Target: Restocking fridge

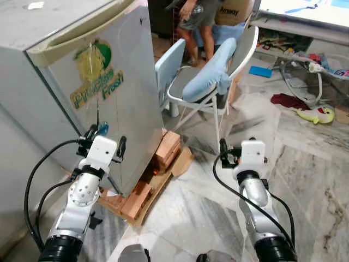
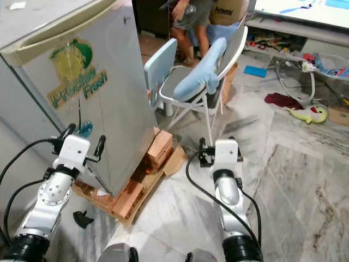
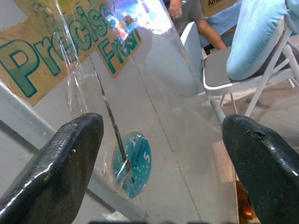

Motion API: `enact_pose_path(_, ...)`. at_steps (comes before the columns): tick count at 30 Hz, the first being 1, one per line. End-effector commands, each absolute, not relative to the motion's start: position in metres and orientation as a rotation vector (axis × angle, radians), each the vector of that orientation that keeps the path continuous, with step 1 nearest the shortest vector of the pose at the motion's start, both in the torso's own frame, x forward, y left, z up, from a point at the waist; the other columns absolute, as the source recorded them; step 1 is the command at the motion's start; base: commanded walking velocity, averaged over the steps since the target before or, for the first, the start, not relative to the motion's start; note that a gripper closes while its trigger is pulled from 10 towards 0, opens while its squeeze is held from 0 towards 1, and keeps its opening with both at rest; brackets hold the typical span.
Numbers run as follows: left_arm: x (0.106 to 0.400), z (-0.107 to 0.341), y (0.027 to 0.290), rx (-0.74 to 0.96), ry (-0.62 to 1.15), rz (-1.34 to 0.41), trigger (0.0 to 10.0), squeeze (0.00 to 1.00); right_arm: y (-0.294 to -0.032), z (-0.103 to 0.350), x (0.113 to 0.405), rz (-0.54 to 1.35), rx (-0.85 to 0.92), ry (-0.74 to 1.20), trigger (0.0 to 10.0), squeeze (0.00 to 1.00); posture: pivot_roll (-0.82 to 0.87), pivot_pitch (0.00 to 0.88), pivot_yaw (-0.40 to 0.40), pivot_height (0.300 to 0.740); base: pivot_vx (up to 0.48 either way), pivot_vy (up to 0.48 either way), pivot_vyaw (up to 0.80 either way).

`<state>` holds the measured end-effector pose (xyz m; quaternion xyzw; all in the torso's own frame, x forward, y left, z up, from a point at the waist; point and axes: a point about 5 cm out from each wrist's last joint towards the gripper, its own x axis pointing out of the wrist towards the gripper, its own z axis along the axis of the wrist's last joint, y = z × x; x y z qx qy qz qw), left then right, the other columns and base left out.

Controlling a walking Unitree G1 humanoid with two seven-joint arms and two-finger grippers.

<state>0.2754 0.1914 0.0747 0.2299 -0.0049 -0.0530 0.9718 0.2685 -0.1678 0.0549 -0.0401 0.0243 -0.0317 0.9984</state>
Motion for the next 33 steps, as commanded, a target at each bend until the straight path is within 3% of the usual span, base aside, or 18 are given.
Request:
enact_pose_path(1,0.274,0.073,0.195,0.473,0.0,-0.111,10.0,0.0,-0.17,0.069,0.27,-0.072,-0.073,-0.023,10.0,0.0,0.01,0.0,0.056,0.74,0.0,0.0,0.0)
enact_pose_path(9,0.242,0.069,0.205,0.331,0.057,-0.095,10.0,0.0,-0.178,0.078,0.259,0.02,-0.071,-0.026,10.0,0.0,0.06,0.028,-0.056,0.74,0.0,0.0,0.0)
enact_pose_path(20,0.211,0.072,0.215,0.359,0.077,-0.033,10.0,0.0,-0.172,0.082,0.256,0.061,-0.085,-0.019,10.0,0.0,0.09,0.076,-0.071,0.74,0.0,0.0,0.0)
enact_pose_path(28,0.222,0.076,0.213,0.404,0.041,-0.013,10.0,0.0,-0.176,0.076,0.249,0.016,-0.05,0.008,10.0,0.0,0.09,0.065,-0.078,0.74,0.0,0.0,0.0)
enact_pose_path(33,0.239,0.077,0.203,0.413,0.023,-0.058,10.0,0.0,-0.175,0.076,0.255,-0.005,-0.053,-0.006,10.0,0.0,0.06,0.009,-0.019,0.74,0.0,0.0,0.0)
